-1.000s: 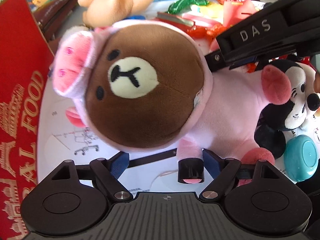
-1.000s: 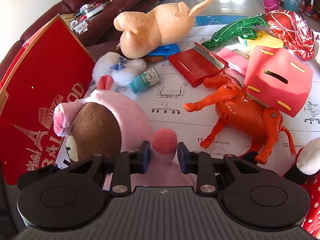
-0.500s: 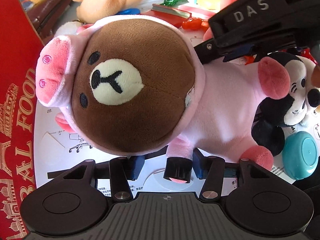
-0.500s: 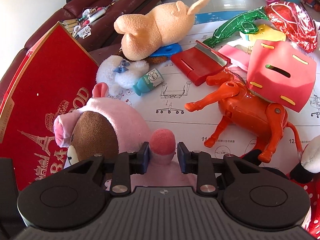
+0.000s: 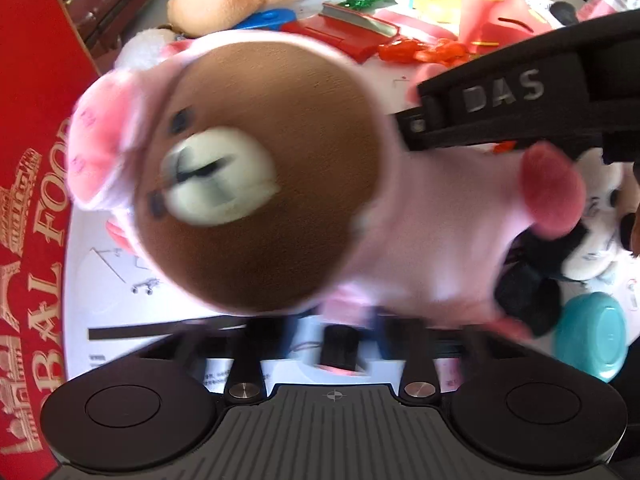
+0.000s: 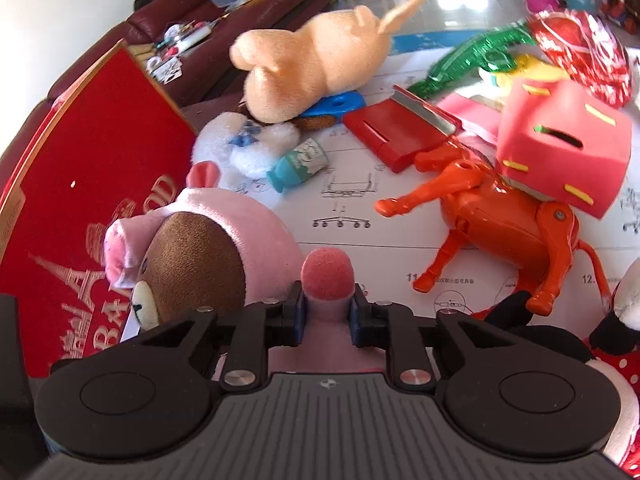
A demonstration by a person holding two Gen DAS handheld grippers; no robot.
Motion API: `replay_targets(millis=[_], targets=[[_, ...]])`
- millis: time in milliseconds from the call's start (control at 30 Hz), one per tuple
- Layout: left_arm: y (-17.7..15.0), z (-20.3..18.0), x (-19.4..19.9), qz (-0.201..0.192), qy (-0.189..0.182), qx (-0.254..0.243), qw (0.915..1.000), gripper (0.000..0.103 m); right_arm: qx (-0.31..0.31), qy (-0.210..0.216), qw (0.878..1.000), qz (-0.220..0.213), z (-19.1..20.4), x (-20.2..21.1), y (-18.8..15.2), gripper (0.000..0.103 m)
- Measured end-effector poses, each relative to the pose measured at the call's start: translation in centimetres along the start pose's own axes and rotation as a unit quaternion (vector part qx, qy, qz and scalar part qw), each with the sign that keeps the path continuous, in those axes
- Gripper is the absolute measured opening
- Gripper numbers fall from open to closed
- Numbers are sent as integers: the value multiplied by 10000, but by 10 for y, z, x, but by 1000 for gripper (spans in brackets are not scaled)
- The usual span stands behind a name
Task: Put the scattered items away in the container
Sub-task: 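Lift the pink-suited bear with both tools and carry it into the red box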
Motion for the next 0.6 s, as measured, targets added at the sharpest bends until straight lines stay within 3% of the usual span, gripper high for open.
replay_targets(millis=[167,400,600], targets=[[-8,0,27,-248,-150,169,9994,18,433,133,9986,-265,21,27,-2,21],[-7,-7,84,-919,227,11,9955,18,284,380,9966,-679,27,72,11,21],[-3,3,155,-1703,695,162,9828,19,529,767,9871,-1298,56,123,35,21]])
Point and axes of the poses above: each gripper's, at about its wrist camera, not at the fingertips, and x roughly against the way its jaws point, z to its left, y to its top, the point moved 4 cm from there along -x, roughly the way its jaws point, and after that the axes turned 1 degree about z, right-handed, at the moved point
